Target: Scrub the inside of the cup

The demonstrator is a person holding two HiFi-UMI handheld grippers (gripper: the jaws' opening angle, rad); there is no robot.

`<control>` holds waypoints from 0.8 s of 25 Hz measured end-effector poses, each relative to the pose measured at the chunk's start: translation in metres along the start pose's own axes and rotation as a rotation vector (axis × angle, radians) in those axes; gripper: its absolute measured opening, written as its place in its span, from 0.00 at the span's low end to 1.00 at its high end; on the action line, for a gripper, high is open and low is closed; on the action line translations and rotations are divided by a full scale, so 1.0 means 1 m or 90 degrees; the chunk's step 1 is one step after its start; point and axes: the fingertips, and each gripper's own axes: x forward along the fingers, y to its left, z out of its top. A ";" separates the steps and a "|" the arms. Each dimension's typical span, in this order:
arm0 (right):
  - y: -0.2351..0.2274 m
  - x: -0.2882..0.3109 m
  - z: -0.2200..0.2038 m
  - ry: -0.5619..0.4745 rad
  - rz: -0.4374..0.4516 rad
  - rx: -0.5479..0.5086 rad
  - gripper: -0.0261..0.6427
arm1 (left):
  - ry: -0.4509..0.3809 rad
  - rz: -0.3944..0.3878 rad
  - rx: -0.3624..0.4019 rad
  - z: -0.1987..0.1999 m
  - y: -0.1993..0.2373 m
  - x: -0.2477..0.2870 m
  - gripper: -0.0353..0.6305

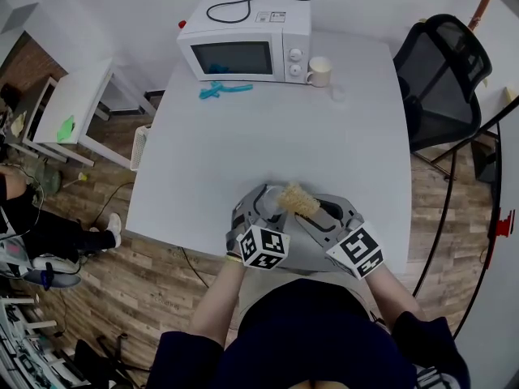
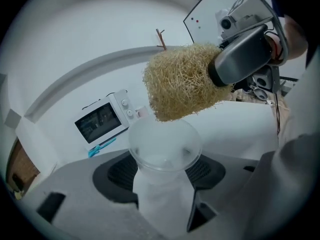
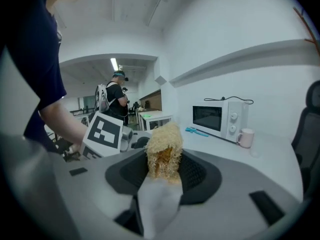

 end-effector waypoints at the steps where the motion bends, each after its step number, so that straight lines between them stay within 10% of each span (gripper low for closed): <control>1: 0.001 0.002 0.001 0.005 0.005 -0.024 0.30 | 0.000 0.002 0.013 0.001 0.001 0.000 0.50; 20: 0.002 0.011 -0.014 0.140 0.056 -0.414 0.30 | 0.015 0.011 0.132 0.017 0.001 0.009 0.50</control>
